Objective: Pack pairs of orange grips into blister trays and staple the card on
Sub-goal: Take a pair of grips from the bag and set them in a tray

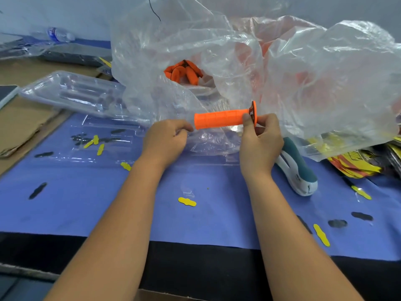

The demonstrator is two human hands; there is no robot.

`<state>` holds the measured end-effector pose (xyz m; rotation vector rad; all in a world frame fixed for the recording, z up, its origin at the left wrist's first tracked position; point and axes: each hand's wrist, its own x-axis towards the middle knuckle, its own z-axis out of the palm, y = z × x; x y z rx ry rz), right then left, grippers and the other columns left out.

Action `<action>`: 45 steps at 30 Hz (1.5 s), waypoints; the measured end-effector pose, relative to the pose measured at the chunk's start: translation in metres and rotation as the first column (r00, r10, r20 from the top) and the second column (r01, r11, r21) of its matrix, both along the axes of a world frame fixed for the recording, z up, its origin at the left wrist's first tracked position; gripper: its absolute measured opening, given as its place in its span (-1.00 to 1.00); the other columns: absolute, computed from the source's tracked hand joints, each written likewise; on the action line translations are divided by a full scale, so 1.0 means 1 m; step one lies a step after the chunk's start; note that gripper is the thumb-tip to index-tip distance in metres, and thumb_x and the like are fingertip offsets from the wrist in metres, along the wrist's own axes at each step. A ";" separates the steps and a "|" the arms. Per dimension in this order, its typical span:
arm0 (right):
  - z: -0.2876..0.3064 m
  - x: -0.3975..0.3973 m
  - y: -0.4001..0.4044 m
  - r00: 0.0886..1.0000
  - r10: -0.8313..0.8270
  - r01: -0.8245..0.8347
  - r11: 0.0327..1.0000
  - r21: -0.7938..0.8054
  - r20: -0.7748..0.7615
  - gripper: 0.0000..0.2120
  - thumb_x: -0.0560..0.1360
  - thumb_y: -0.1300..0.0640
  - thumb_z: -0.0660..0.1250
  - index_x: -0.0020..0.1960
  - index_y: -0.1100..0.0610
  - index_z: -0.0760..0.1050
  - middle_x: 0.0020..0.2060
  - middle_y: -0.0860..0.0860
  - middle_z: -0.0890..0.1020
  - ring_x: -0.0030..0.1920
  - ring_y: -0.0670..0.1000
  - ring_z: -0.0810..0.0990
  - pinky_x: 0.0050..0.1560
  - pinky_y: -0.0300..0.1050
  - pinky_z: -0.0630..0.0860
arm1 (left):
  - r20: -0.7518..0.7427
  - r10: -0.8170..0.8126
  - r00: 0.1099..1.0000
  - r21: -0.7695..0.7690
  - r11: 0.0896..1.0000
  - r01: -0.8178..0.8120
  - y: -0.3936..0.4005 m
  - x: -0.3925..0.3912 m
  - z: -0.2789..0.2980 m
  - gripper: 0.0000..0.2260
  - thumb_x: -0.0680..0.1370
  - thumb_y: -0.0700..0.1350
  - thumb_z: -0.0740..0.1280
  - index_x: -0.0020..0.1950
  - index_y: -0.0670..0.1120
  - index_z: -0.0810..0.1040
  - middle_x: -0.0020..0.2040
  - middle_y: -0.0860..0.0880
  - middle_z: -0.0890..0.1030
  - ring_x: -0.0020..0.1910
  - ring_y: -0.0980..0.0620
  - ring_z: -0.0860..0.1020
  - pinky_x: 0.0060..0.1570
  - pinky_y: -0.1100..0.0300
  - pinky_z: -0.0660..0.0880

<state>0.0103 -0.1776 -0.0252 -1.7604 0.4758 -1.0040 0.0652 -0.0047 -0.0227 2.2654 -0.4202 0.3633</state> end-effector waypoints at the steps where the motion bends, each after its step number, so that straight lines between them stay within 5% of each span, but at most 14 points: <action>1: 0.000 -0.001 0.001 1.000 -0.001 0.002 1.000 -0.011 0.026 -0.73 0.56 -0.01 0.34 -0.25 -0.12 0.30 -0.37 -0.13 0.51 -0.35 -0.18 0.46 -0.34 -0.35 0.31 | 0.026 -0.017 1.000 0.012 1.000 0.017 0.000 0.001 -0.001 -0.58 0.38 -0.11 0.10 0.05 -0.01 0.70 -0.16 -0.06 0.68 -0.15 -0.05 0.57 -0.16 0.24 0.41; 4: 0.000 -0.005 0.006 0.995 0.012 0.000 0.994 -0.111 0.101 -0.78 0.55 0.02 0.31 -0.22 0.01 0.34 -0.34 -0.10 0.44 -0.31 -0.22 0.43 -0.29 -0.41 0.28 | 0.021 -0.030 0.999 -0.046 0.998 0.031 -0.002 0.004 -0.002 -0.50 0.40 -0.18 0.06 0.19 -0.04 0.65 -0.02 -0.15 0.68 0.04 -0.12 0.55 0.27 0.25 0.27; 6: -0.002 -0.005 0.009 0.994 0.043 -0.024 0.981 -0.193 0.096 -0.76 0.56 0.02 0.29 -0.23 0.08 0.36 -0.30 -0.04 0.43 -0.31 -0.15 0.38 -0.29 -0.34 0.26 | -0.138 -0.095 0.986 -0.323 0.945 0.046 -0.002 0.003 0.000 -0.50 0.39 -0.13 0.06 0.24 -0.05 0.60 0.16 -0.09 0.64 0.27 -0.03 0.50 0.49 0.10 0.10; 8: -0.005 -0.004 0.012 0.996 0.075 -0.063 0.963 -0.261 0.037 -0.73 0.56 0.03 0.32 -0.25 0.09 0.35 -0.30 -0.04 0.42 -0.33 -0.09 0.32 -0.30 -0.25 0.20 | -0.204 -0.188 0.961 -0.602 0.798 0.028 -0.001 0.002 0.002 -0.54 0.40 -0.08 0.09 0.22 -0.07 0.58 0.17 -0.13 0.63 0.22 0.09 0.56 0.37 0.16 0.33; 10: -0.008 -0.002 0.014 0.995 0.082 -0.095 0.942 -0.321 -0.053 -0.70 0.54 0.03 0.37 -0.27 0.10 0.34 -0.30 -0.04 0.41 -0.30 -0.06 0.30 -0.30 -0.21 0.13 | -0.220 -0.211 0.953 -0.670 0.742 0.010 0.000 0.002 0.004 -0.55 0.45 0.00 0.07 0.21 -0.09 0.58 0.12 -0.16 0.65 0.08 0.20 0.61 0.12 0.29 0.46; 12: -0.009 -0.001 0.015 0.989 0.089 -0.122 0.941 -0.316 -0.116 -0.67 0.53 0.02 0.40 -0.28 0.10 0.34 -0.28 -0.03 0.42 -0.28 -0.04 0.32 -0.29 -0.20 0.11 | -0.213 -0.213 0.954 -0.610 0.791 0.041 -0.001 0.004 0.002 -0.56 0.48 0.06 0.06 0.18 -0.07 0.58 0.07 -0.13 0.67 0.07 0.20 0.61 0.21 0.23 0.42; 15: -0.009 -0.001 0.015 0.987 0.086 -0.124 0.943 -0.307 -0.133 -0.65 0.50 0.01 0.44 -0.30 0.10 0.34 -0.29 -0.02 0.43 -0.28 -0.02 0.33 -0.29 -0.19 0.11 | -0.086 -0.122 0.989 -0.165 0.981 0.107 0.000 0.009 -0.007 -0.61 0.45 0.23 0.13 0.17 0.15 0.55 0.12 0.09 0.65 0.14 0.39 0.46 0.50 -0.01 -0.04; 18: -0.009 0.000 0.015 0.981 0.091 -0.142 0.940 -0.309 -0.172 -0.69 0.48 -0.01 0.44 -0.28 0.11 0.40 -0.28 -0.02 0.47 -0.25 -0.02 0.37 -0.28 -0.19 0.14 | 0.056 -0.138 0.989 0.189 0.974 0.125 0.001 0.008 -0.013 -0.52 0.36 0.36 0.19 0.21 0.26 0.54 0.21 0.24 0.56 0.28 0.26 0.41 0.48 -0.03 -0.16; 24: -0.008 0.001 0.014 0.960 0.096 -0.176 0.937 -0.303 -0.263 -0.81 0.49 0.07 0.36 -0.25 0.14 0.51 -0.17 -0.08 0.44 -0.25 -0.06 0.42 -0.31 -0.16 0.32 | 0.092 -0.137 0.986 0.181 0.976 0.119 0.002 0.010 -0.014 -0.64 0.38 0.27 0.29 0.15 0.29 0.58 0.24 0.23 0.53 0.32 0.19 0.39 0.46 -0.03 -0.19; 31: -0.009 0.001 0.014 0.916 -0.016 -0.159 0.903 -0.400 -0.401 -0.72 0.56 0.02 0.25 -0.20 0.20 0.53 -0.10 -0.03 0.40 -0.12 0.13 0.51 -0.27 -0.12 0.29 | 0.089 -0.120 0.989 0.202 0.974 0.101 0.003 0.009 -0.013 -0.62 0.39 0.25 0.28 0.15 0.22 0.60 0.29 0.19 0.53 0.34 0.19 0.39 0.48 -0.05 -0.19; 36: -0.008 0.001 0.012 0.919 -0.053 -0.111 0.916 -0.386 -0.390 -0.74 0.51 0.00 0.31 -0.25 0.15 0.52 -0.11 -0.06 0.39 -0.09 0.08 0.51 -0.28 -0.14 0.28 | 0.105 -0.116 0.988 0.222 0.971 0.090 0.002 0.009 -0.013 -0.64 0.41 0.25 0.25 0.13 0.20 0.61 0.28 0.18 0.54 0.33 0.17 0.40 0.48 -0.05 -0.17; 45: -0.009 0.000 0.016 0.918 -0.049 -0.134 0.896 -0.424 -0.393 -0.71 0.49 0.03 0.25 -0.37 0.11 0.35 -0.22 -0.06 0.34 -0.17 0.13 0.44 -0.34 -0.13 0.19 | 0.101 0.060 0.993 0.268 0.960 -0.086 -0.022 0.001 -0.011 -0.80 0.44 0.09 0.15 -0.12 0.04 0.49 -0.04 0.13 0.55 0.12 0.02 0.43 0.39 -0.15 -0.06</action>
